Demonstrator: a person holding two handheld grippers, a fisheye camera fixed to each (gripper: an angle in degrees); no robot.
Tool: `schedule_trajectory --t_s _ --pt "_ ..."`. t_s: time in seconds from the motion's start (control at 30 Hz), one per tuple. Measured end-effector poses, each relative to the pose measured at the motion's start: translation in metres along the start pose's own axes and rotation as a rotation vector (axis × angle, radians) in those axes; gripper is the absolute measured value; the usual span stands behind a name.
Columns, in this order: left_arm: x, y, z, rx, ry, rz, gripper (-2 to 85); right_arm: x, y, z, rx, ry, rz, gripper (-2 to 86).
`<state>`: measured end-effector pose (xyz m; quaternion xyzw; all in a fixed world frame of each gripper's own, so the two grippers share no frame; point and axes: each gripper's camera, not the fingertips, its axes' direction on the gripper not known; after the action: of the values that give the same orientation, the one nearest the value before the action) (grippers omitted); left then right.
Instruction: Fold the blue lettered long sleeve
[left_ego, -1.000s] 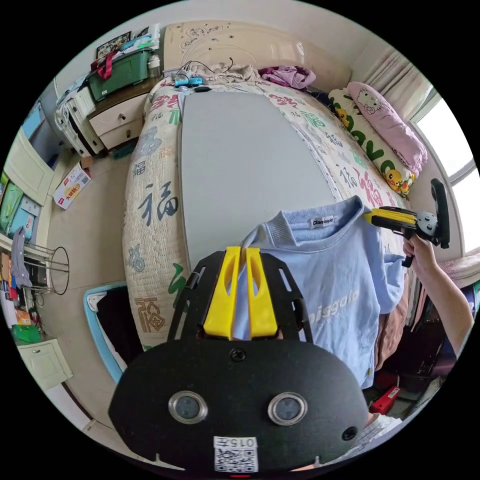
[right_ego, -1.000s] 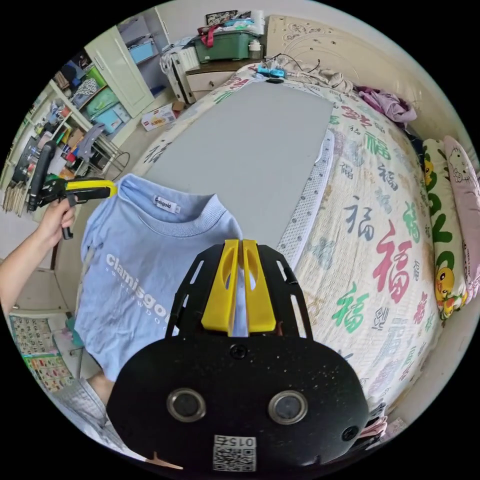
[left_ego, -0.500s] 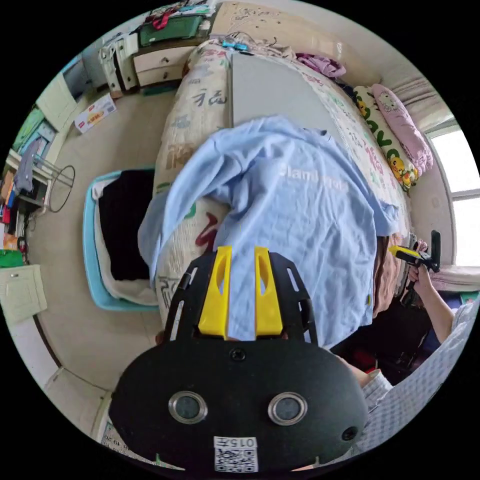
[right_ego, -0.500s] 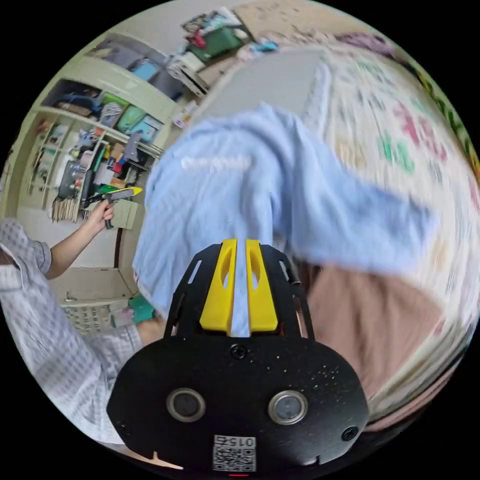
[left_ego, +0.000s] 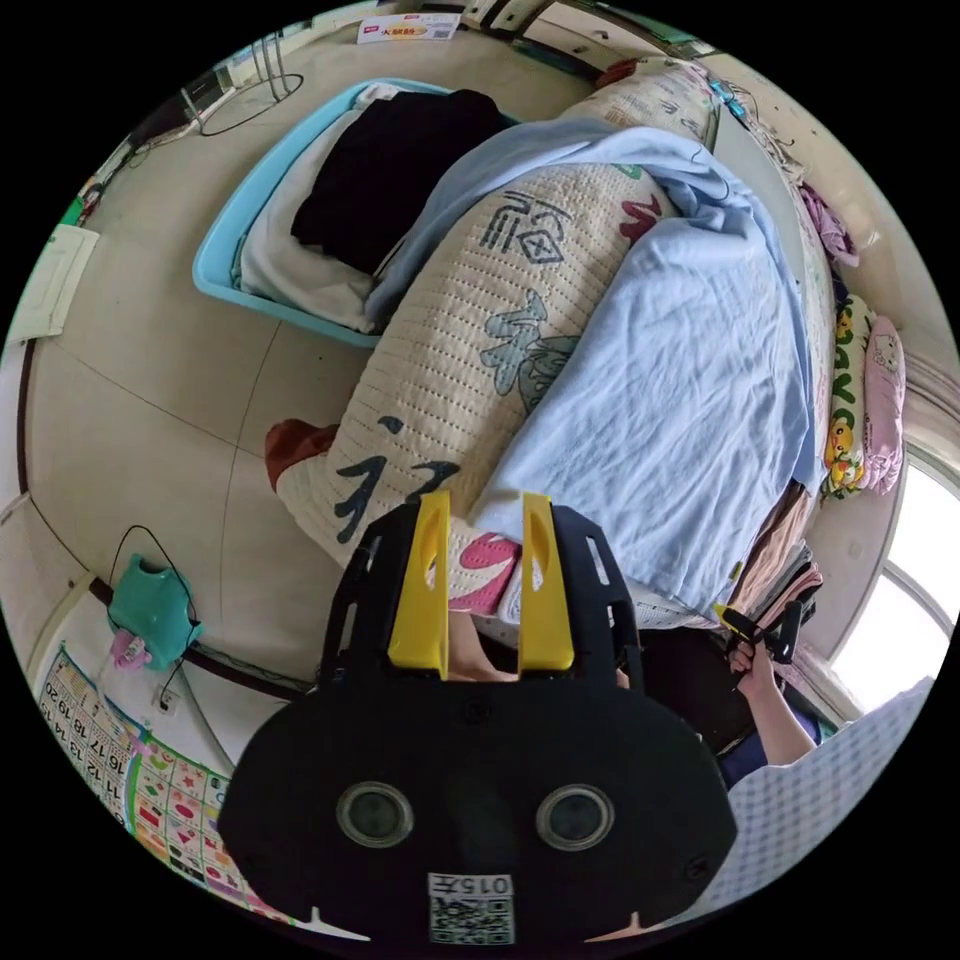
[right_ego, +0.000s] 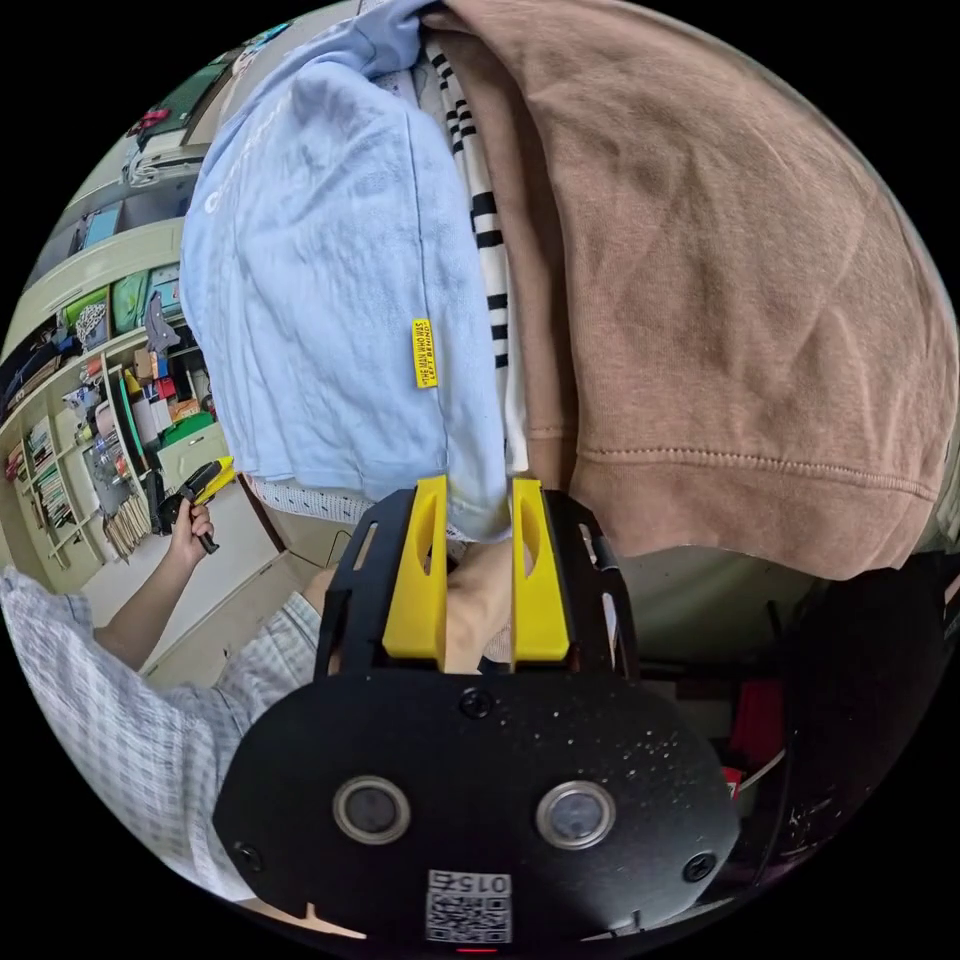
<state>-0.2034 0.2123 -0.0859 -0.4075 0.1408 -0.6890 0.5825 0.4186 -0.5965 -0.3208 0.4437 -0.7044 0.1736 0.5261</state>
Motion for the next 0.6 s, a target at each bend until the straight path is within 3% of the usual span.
schedule_trajectory --t_s 0.37,0.6 --pt "-0.051 -0.009 0.026 -0.02 0.112 -0.047 1.6 -0.005 0.023 -0.019 0.005 0.001 -0.009 0.4" --pt "-0.055 0.01 0.04 -0.029 -0.017 0.056 0.3 -0.01 0.055 -0.027 -0.009 0.166 -0.047 -0.3"
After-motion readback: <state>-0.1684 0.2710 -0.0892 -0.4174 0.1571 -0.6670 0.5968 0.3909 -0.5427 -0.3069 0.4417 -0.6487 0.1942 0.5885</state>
